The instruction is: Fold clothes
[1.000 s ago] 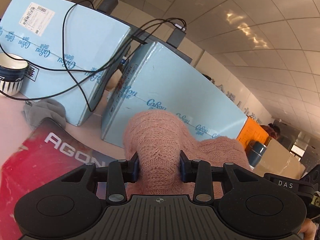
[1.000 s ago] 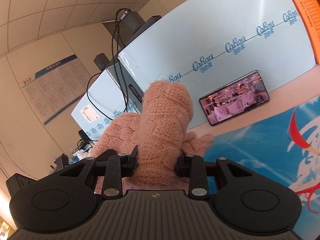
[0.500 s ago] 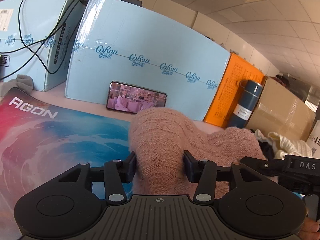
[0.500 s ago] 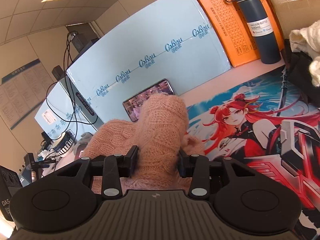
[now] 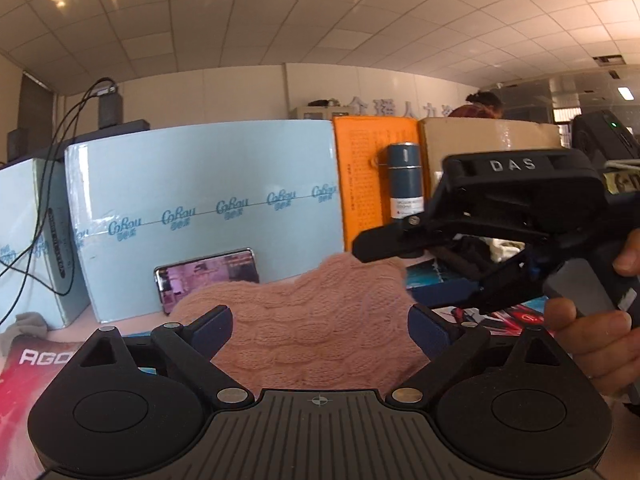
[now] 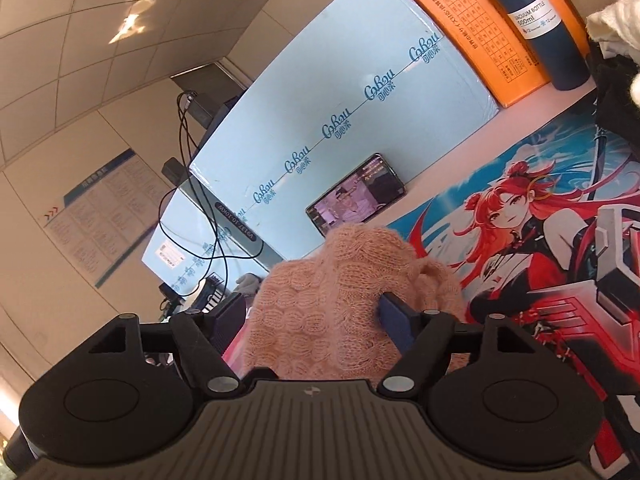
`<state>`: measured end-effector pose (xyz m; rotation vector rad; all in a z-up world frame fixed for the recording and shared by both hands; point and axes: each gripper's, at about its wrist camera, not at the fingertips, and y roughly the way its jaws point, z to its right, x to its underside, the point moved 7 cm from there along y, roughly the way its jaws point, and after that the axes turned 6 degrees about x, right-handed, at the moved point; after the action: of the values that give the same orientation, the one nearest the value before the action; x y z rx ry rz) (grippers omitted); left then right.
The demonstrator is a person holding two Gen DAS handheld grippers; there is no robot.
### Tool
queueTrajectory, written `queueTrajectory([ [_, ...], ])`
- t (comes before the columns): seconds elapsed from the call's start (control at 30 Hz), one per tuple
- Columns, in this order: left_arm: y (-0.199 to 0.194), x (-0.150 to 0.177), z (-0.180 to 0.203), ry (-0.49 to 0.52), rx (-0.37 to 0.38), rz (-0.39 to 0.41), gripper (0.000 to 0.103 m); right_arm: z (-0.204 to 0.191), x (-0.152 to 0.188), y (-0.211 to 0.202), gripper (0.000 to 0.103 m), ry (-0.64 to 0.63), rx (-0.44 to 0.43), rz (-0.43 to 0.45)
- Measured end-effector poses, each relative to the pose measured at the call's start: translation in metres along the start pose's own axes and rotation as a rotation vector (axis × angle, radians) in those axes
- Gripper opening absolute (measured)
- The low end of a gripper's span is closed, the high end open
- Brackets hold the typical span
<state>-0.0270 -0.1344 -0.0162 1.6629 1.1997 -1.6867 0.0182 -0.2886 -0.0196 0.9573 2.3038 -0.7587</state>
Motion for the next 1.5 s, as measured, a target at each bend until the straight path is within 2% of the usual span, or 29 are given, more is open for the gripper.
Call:
queueTrajectory([
  [0.13,0.014,0.002,0.029,0.135,0.05,-0.031,0.097,-0.021,-0.001,0.0,0.075,0.009,-0.134,-0.048],
  [0.2,0.021,0.003,0.033,0.167,0.035,-0.035,0.097,-0.032,0.001,0.0,0.079,-0.015,-0.184,-0.073],
  [0.23,0.026,0.003,0.027,0.158,0.0,-0.046,0.096,-0.037,0.002,-0.001,0.081,-0.036,-0.189,-0.075],
  [0.27,0.03,0.003,0.021,0.149,-0.034,-0.057,0.085,-0.04,0.002,-0.001,0.081,-0.059,-0.182,-0.071],
  [0.3,0.034,0.003,0.016,0.14,-0.069,-0.067,0.068,-0.043,0.003,-0.001,0.083,-0.082,-0.174,-0.067],
  [0.33,0.038,0.003,0.01,0.131,-0.104,-0.078,0.028,-0.043,0.002,-0.001,0.084,-0.098,-0.154,-0.059],
  [0.37,0.04,0.004,0.001,0.107,-0.106,-0.091,0.02,-0.038,0.0,0.0,0.084,-0.106,-0.122,-0.046],
  [0.4,0.038,0.004,-0.008,0.084,-0.106,-0.087,0.02,-0.034,-0.001,0.001,0.084,-0.115,-0.091,-0.034],
  [0.5,0.022,0.003,-0.036,0.024,-0.17,-0.051,0.02,-0.01,-0.009,0.005,0.085,-0.118,0.045,-0.004],
  [0.67,-0.009,-0.003,-0.078,-0.057,-0.283,0.004,0.02,0.038,-0.008,0.03,0.086,-0.12,0.293,-0.037],
  [0.77,-0.023,-0.004,-0.1,-0.092,-0.343,0.029,0.02,0.049,0.003,0.052,0.087,-0.126,0.344,-0.108],
  [0.87,-0.035,-0.001,-0.123,-0.134,-0.405,0.042,0.02,0.037,0.01,0.067,0.087,-0.2,0.355,-0.128],
  [0.9,-0.039,0.002,-0.128,-0.142,-0.428,0.044,0.02,0.033,0.013,0.072,0.077,-0.225,0.358,-0.134],
  [0.93,-0.042,0.004,-0.134,-0.149,-0.446,0.043,0.02,0.03,0.015,0.077,0.055,-0.25,0.362,-0.14],
  [1.0,-0.047,0.009,-0.145,-0.163,-0.482,0.041,0.02,0.022,0.02,0.088,0.028,-0.299,0.369,-0.153],
  [1.1,-0.048,0.01,-0.161,-0.185,-0.508,0.046,0.019,0.011,0.014,0.092,0.02,-0.372,0.384,-0.098],
  [1.2,-0.046,0.003,-0.173,-0.197,-0.519,0.07,0.018,0.013,-0.011,0.084,0.018,-0.378,0.415,-0.018],
  [1.27,-0.043,0.0,-0.18,-0.233,-0.492,0.092,0.018,0.015,-0.029,0.078,0.018,-0.377,0.436,0.038],
  [1.37,-0.027,0.001,-0.192,-0.318,-0.43,0.083,0.019,0.024,-0.058,0.064,0.018,-0.357,0.472,0.123],
  [1.4,-0.017,0.005,-0.195,-0.336,-0.408,0.056,0.019,0.03,-0.067,0.059,0.018,-0.344,0.486,0.146],
  [1.5,0.016,0.027,-0.197,-0.359,-0.354,-0.095,0.025,0.052,-0.08,0.051,0.018,-0.299,0.529,0.149],
])
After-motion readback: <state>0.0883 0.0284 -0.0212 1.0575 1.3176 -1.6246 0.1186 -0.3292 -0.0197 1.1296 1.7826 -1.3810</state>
